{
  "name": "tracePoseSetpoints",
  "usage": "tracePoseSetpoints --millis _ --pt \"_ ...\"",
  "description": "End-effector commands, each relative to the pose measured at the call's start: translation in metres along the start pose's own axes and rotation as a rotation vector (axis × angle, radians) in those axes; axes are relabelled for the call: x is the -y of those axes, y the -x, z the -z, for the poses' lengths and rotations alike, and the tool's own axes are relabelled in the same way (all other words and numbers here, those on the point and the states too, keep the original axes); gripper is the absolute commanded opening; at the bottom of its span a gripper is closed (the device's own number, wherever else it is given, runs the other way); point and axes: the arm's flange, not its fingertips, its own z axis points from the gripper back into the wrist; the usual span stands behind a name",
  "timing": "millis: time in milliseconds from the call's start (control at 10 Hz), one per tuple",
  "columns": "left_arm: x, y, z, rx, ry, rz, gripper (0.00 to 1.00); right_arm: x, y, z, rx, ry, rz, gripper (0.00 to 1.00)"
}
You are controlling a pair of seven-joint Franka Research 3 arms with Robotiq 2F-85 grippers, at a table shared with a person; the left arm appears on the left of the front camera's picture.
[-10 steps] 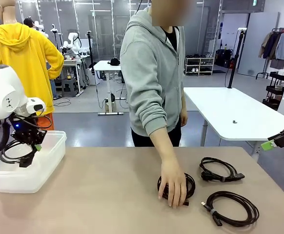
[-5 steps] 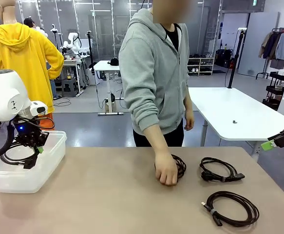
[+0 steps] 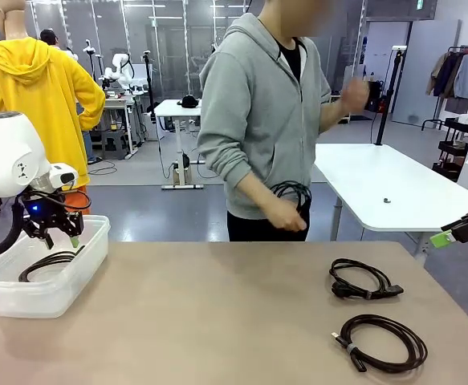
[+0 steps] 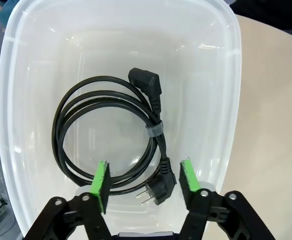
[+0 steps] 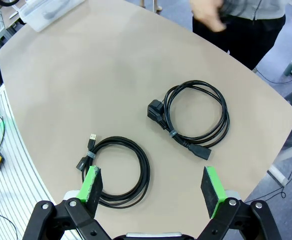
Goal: Organize and store the cables.
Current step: Place the Power Cable into the Organizing box.
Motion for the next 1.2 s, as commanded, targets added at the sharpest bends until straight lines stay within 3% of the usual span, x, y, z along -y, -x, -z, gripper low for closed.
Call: tracePoseSetpoints --millis 0,200,300,1100 --pt "0.0045 0.004 -0.0053 -0.004 -0.014 -0.026 1.0 -0.0008 0.0003 -0.0007 0.009 -0.007 -0.006 1.0" --pt "0.007 0.0065 -0.0082 0.003 -0.025 -0.041 1.0 -0.0008 0.0003 -0.0007 0.009 -0.007 -0.006 1.0" --pt "0.0018 0.0 -0.0022 0.004 -0.001 -0.011 0.86 -0.0008 0.0003 -0.0007 0.009 -0.007 -0.006 1.0" --pt "0.0018 0.0 -0.0022 0.004 -0.001 -0.011 0.86 -0.0008 0.0003 -0.0007 0.009 -0.007 -0.006 1.0"
